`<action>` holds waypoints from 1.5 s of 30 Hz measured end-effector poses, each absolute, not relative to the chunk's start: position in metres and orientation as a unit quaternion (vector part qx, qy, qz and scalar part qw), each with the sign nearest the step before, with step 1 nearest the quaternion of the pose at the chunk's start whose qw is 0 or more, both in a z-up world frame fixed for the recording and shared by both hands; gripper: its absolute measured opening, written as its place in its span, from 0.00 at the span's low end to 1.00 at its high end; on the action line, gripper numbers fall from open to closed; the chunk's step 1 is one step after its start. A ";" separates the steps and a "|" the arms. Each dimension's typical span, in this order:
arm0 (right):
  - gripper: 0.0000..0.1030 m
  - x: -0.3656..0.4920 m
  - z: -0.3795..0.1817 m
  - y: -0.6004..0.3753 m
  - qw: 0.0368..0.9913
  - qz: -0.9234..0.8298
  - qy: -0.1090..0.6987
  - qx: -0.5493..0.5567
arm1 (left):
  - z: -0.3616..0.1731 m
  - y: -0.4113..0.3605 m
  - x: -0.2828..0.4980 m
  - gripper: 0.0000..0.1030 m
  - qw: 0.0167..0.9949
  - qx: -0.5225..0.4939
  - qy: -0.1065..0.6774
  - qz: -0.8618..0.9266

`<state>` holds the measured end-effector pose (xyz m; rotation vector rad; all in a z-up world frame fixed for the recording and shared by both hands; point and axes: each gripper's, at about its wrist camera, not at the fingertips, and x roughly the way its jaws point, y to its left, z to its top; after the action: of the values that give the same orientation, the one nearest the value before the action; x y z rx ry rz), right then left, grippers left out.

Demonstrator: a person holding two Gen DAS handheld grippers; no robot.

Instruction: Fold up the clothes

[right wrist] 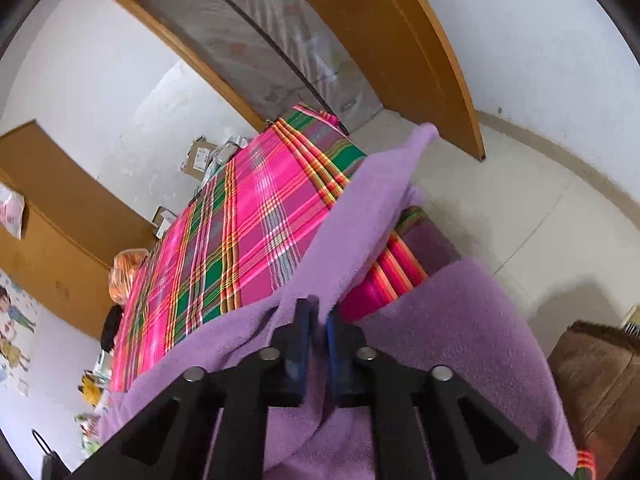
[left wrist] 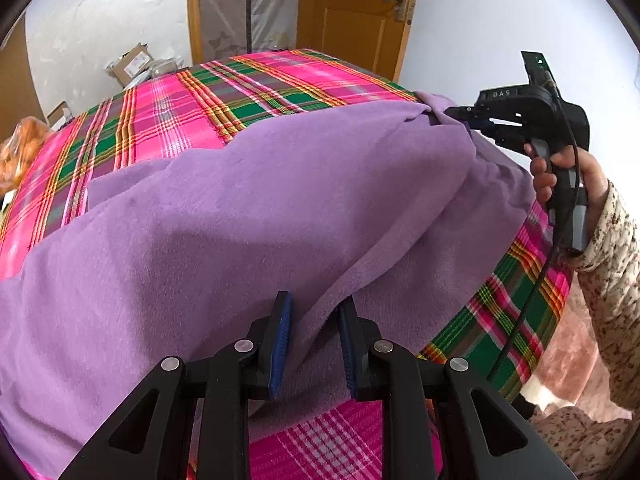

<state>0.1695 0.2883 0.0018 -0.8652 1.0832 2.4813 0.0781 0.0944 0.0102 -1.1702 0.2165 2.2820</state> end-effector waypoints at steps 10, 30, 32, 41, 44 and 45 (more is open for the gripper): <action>0.03 0.193 0.047 0.276 0.179 0.899 0.319 -0.241 | 0.030 0.086 0.088 0.10 0.297 -0.407 0.036 0.863; 0.03 0.283 0.052 0.262 0.243 0.907 0.261 -0.223 | 0.028 0.102 0.120 0.10 0.337 -0.404 0.061 0.848; 0.03 0.287 0.039 0.266 0.246 0.900 0.275 -0.234 | 0.020 0.104 0.119 0.10 0.335 -0.411 0.067 0.845; 0.03 0.305 -0.004 0.279 0.241 0.871 0.339 -0.263 | 0.006 0.108 0.116 0.10 0.335 -0.435 0.074 0.833; 0.03 0.308 -0.013 0.282 0.237 0.863 0.355 -0.269 | 0.006 0.107 0.116 0.10 0.337 -0.438 0.063 0.831; 0.03 0.311 -0.013 0.282 0.238 0.863 0.358 -0.265 | 0.006 0.106 0.116 0.10 0.338 -0.439 0.062 0.830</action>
<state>0.3107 0.2821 -0.0127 -0.7259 0.9793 2.3645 0.1160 0.1064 0.0061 -1.1431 0.1611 2.1634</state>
